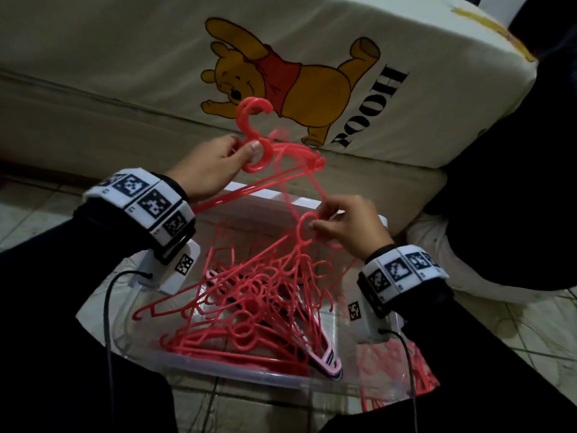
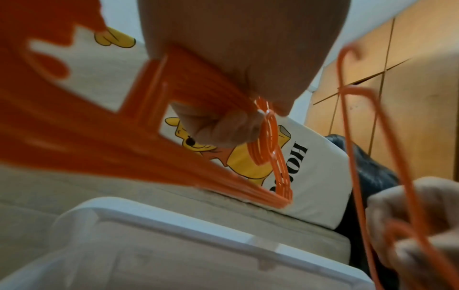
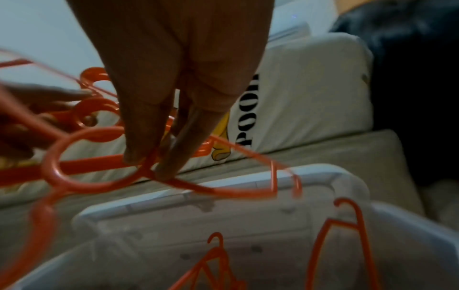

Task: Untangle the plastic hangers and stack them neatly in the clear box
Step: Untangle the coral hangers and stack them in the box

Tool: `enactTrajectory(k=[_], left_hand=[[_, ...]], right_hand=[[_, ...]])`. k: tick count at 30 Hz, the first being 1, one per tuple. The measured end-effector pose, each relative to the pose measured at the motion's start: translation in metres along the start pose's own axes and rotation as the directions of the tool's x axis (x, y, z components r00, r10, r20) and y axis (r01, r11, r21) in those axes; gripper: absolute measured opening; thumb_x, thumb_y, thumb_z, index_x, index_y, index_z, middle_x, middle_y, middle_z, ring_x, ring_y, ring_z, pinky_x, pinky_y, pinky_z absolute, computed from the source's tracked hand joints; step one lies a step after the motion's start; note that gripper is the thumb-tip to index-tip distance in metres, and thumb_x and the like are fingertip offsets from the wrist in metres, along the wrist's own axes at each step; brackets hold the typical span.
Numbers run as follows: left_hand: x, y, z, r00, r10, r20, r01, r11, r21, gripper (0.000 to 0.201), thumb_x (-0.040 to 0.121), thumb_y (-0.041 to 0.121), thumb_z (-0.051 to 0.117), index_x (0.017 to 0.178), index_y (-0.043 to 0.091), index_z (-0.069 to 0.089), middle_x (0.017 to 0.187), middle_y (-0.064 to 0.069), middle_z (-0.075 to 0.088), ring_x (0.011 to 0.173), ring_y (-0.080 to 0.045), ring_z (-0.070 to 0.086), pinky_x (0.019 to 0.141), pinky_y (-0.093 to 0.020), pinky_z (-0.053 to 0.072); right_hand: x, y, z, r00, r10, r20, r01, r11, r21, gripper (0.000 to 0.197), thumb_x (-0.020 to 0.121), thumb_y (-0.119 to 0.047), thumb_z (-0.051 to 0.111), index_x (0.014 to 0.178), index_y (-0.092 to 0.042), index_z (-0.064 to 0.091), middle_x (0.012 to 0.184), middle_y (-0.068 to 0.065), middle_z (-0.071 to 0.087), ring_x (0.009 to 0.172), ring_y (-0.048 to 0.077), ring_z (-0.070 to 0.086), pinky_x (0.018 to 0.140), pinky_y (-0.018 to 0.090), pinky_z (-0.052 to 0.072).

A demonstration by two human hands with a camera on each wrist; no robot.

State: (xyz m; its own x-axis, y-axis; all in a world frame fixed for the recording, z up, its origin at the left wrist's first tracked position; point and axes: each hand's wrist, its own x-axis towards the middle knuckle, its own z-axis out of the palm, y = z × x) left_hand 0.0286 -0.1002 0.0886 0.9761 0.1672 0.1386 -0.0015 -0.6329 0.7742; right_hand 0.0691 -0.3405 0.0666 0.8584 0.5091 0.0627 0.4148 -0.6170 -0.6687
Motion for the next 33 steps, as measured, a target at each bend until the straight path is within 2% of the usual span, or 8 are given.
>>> enactTrajectory(k=[6, 9, 14, 17, 22, 27, 30, 33], left_hand=[[-0.007, 0.008, 0.009, 0.999, 0.03, -0.041, -0.031, 0.999, -0.011, 0.016, 0.096, 0.038, 0.04, 0.103, 0.028, 0.05, 0.081, 0.015, 0.055, 0.07, -0.003, 0.05, 0.062, -0.03, 0.036], [-0.013, 0.016, 0.019, 0.999, 0.032, 0.002, -0.031, 0.996, -0.083, 0.012, 0.092, 0.03, 0.045, 0.099, 0.024, 0.052, 0.076, 0.009, 0.056, 0.061, -0.009, 0.048, 0.058, -0.034, 0.038], [-0.023, 0.024, 0.03, 0.998, 0.066, 0.004, -0.065, 0.995, -0.075, 0.023, 0.088, 0.026, 0.05, 0.106, 0.012, 0.054, 0.097, -0.012, 0.068, 0.092, -0.028, 0.061, 0.083, -0.032, 0.043], [-0.026, 0.027, 0.032, 0.995, 0.082, 0.059, -0.075, 0.99, -0.118, 0.04, 0.078, 0.041, 0.049, 0.109, 0.016, 0.054, 0.1, -0.007, 0.069, 0.095, -0.024, 0.063, 0.089, -0.046, 0.047], [-0.028, 0.023, 0.038, 0.986, 0.155, 0.069, -0.156, 0.988, 0.018, 0.049, 0.086, 0.047, 0.06, 0.125, 0.02, 0.05, 0.103, 0.002, 0.069, 0.094, -0.018, 0.065, 0.084, -0.043, 0.05], [-0.02, 0.014, 0.035, 0.988, 0.153, 0.005, -0.153, 0.978, 0.141, 0.035, 0.093, 0.036, 0.053, 0.122, 0.015, 0.053, 0.098, -0.002, 0.067, 0.089, -0.021, 0.062, 0.073, -0.033, 0.045], [-0.016, 0.01, 0.026, 0.99, 0.143, -0.004, -0.141, 0.979, 0.145, 0.034, 0.091, 0.038, 0.057, 0.116, 0.015, 0.058, 0.096, -0.005, 0.069, 0.085, -0.021, 0.063, 0.078, -0.041, 0.05], [-0.014, 0.006, 0.021, 0.991, 0.134, -0.001, -0.131, 0.971, 0.198, 0.036, 0.087, 0.05, 0.058, 0.103, 0.018, 0.061, 0.088, -0.004, 0.067, 0.08, -0.023, 0.062, 0.074, -0.044, 0.05]], right_hand=[[0.004, -0.013, 0.005, 0.968, 0.248, 0.04, -0.2, 0.663, 0.721, 0.013, 0.082, 0.004, 0.064, 0.081, -0.002, 0.053, 0.054, 0.005, 0.066, 0.046, 0.017, 0.064, 0.047, 0.026, 0.055], [0.007, -0.02, 0.01, 0.959, 0.275, 0.066, -0.219, 0.576, 0.787, 0.011, 0.088, 0.0, 0.06, 0.087, -0.001, 0.049, 0.052, 0.006, 0.065, 0.045, 0.016, 0.064, 0.043, 0.021, 0.052], [0.008, -0.025, 0.017, 0.945, 0.305, 0.12, -0.262, 0.48, 0.837, 0.014, 0.09, -0.007, 0.06, 0.08, -0.003, 0.049, 0.054, 0.005, 0.066, 0.046, 0.013, 0.064, 0.044, 0.018, 0.052], [0.007, -0.028, 0.018, 0.934, 0.322, 0.154, -0.289, 0.427, 0.857, 0.013, 0.089, -0.009, 0.061, 0.088, -0.001, 0.051, 0.055, 0.005, 0.067, 0.047, 0.012, 0.065, 0.045, 0.018, 0.052], [0.006, -0.032, 0.023, 0.934, 0.302, 0.191, -0.32, 0.469, 0.823, 0.015, 0.089, -0.013, 0.062, 0.083, -0.001, 0.054, 0.06, 0.005, 0.068, 0.046, 0.011, 0.063, 0.045, 0.018, 0.052], [0.009, -0.019, 0.014, 0.925, 0.278, 0.257, -0.379, 0.647, 0.662, 0.02, 0.092, -0.02, 0.059, 0.085, -0.001, 0.056, 0.063, 0.01, 0.067, 0.044, 0.016, 0.062, 0.042, 0.023, 0.052], [0.012, 0.013, 0.009, 0.943, 0.281, 0.18, -0.307, 0.941, 0.145, 0.017, 0.09, -0.017, 0.062, 0.077, -0.005, 0.062, 0.072, 0.015, 0.066, 0.054, 0.022, 0.06, 0.049, 0.028, 0.053], [0.01, 0.048, 0.019, 0.897, 0.346, 0.276, -0.224, 0.892, -0.392, 0.016, 0.085, -0.021, 0.068, 0.087, -0.006, 0.07, 0.086, 0.015, 0.072, 0.071, 0.024, 0.065, 0.055, 0.026, 0.048]])
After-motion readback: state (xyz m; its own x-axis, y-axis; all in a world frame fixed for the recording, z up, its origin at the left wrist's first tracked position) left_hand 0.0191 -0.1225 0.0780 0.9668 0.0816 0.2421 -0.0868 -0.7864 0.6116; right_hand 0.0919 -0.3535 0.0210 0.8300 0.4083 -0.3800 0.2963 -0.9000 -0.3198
